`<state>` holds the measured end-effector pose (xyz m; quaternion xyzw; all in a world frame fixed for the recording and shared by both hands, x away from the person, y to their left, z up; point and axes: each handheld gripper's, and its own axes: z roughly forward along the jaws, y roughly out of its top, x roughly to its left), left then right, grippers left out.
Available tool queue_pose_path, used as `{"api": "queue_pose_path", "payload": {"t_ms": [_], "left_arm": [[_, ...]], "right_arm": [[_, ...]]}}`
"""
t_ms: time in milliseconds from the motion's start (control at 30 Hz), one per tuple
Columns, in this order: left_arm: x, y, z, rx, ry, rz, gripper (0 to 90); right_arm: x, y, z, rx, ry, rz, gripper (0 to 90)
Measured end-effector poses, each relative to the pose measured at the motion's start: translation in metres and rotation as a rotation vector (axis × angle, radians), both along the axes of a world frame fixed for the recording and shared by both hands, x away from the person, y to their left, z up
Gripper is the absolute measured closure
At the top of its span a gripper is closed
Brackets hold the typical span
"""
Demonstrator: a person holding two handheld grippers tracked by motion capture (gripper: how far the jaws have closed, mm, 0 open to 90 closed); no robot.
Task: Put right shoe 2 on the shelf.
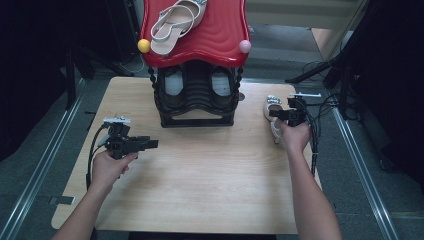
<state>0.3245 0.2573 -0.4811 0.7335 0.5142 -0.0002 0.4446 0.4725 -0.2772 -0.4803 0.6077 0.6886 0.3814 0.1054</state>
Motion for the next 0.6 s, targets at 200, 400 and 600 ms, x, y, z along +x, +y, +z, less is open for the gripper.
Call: {"api": "queue_pose_path", "payload": {"t_ms": [200, 400, 600], "left_arm": [[-0.004, 0.004, 0.000, -0.002, -0.001, 0.013, 45.3], [-0.007, 0.007, 0.000, -0.003, -0.003, 0.022, 45.3], [-0.008, 0.008, 0.000, -0.003, -0.005, 0.026, 45.3]], "right_arm": [[0.003, 0.002, -0.005, -0.004, 0.016, -0.015, 70.9], [0.006, 0.006, -0.010, -0.024, 0.029, -0.009, 74.9], [0.007, 0.007, -0.012, -0.050, 0.050, -0.011, 84.4]]}}
